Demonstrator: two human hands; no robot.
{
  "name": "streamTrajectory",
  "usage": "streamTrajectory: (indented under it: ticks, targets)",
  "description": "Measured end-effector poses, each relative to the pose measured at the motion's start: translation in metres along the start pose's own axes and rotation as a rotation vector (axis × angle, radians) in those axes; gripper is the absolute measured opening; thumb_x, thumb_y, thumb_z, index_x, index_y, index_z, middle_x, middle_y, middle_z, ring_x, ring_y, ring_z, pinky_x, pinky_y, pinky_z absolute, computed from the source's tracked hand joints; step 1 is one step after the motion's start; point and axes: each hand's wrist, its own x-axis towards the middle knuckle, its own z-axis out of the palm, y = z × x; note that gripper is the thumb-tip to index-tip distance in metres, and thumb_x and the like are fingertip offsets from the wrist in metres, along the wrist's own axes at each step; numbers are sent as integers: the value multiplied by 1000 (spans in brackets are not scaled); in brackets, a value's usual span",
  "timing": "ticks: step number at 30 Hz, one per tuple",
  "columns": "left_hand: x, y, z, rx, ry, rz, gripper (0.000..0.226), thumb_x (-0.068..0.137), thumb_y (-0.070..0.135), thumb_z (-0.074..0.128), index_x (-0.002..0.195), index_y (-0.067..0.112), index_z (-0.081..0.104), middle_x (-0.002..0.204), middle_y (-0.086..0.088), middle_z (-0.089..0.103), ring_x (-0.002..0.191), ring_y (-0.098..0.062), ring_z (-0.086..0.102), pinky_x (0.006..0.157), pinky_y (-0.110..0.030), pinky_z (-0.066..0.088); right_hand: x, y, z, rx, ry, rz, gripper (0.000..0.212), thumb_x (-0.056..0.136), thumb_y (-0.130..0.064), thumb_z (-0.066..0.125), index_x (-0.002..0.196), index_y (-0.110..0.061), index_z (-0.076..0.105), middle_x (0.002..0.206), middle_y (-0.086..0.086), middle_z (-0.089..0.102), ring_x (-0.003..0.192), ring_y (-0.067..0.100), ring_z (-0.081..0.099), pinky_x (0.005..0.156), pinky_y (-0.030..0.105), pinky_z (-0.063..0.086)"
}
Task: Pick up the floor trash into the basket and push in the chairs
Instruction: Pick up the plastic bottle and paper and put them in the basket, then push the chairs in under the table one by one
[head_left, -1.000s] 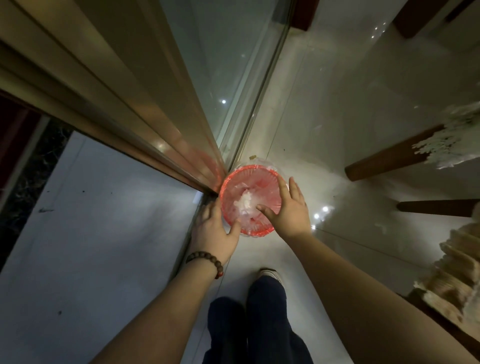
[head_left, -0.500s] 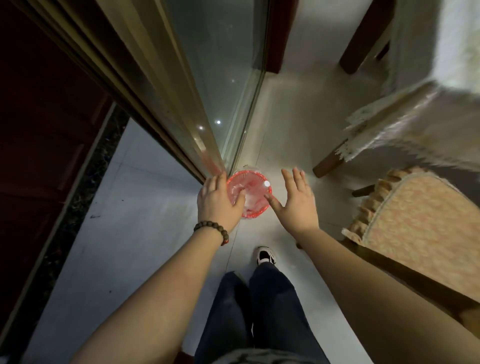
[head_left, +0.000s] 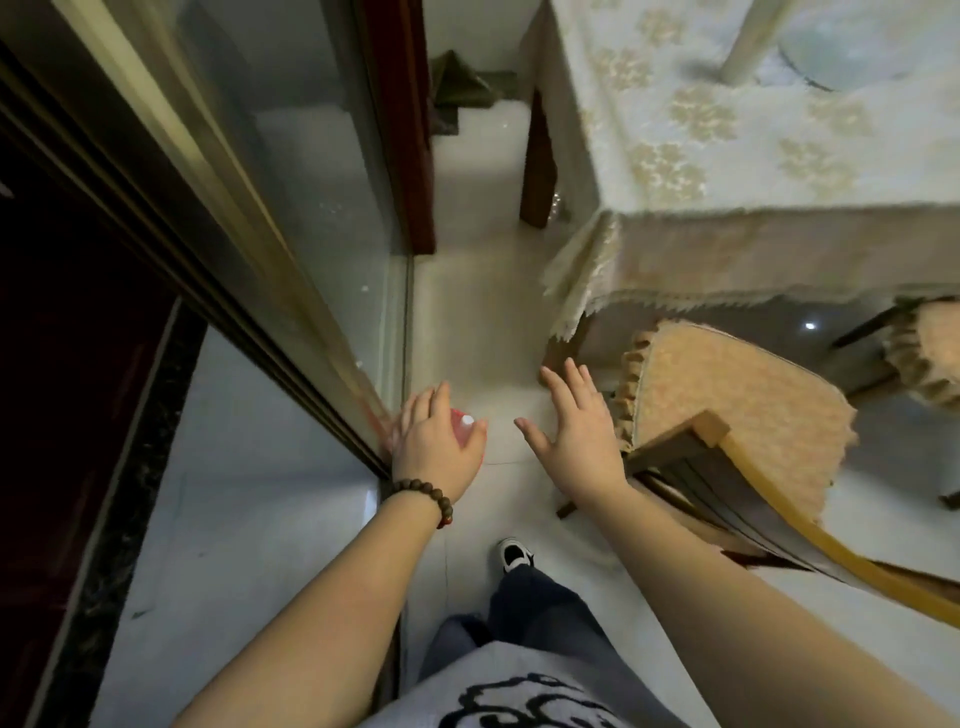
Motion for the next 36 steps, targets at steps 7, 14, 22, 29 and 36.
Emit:
streamTrajectory:
  ticks: [7, 14, 22, 29, 36]
  targets:
    - [-14, 91, 6, -1, -70, 302, 69, 91, 52, 47, 147, 17, 27, 153, -5, 29, 144, -22, 16, 118, -40, 16, -54, 17, -106, 67, 312, 56, 63, 89, -44, 55, 144, -24, 32, 157, 2, 17, 144, 17, 9, 115, 34, 14]
    - [-53, 199, 18, -28, -91, 586, 66, 90, 52, 47, 144, 15, 34, 148, -6, 37, 139, -24, 26, 114, -45, 23, -125, 90, -203, -38, 547, 252, 58, 89, -43, 55, 141, -23, 36, 155, 2, 24, 143, 17, 15, 116, 40, 21]
    - [-117, 268, 63, -6, -46, 679, 65, 90, 53, 46, 143, 16, 36, 145, -3, 40, 139, -22, 27, 115, -44, 21, -201, 183, -241, -56, 585, 375, 59, 89, -44, 55, 141, -23, 37, 154, 3, 26, 143, 18, 15, 114, 39, 20]
    - [-177, 300, 103, 32, 37, 578, 66, 89, 56, 45, 143, 20, 35, 143, -3, 43, 138, -23, 29, 114, -43, 22, -242, 242, -266, -50, 459, 276, 59, 89, -44, 55, 141, -24, 36, 155, 3, 24, 143, 18, 14, 115, 38, 17]
    - [-212, 293, 121, 126, 56, 515, 77, 85, 70, 38, 143, 19, 35, 144, -3, 42, 138, -24, 28, 116, -44, 20, -247, 278, -265, -114, 311, 176, 66, 86, -54, 53, 142, -25, 33, 157, 6, 16, 145, 22, 8, 117, 41, 11]
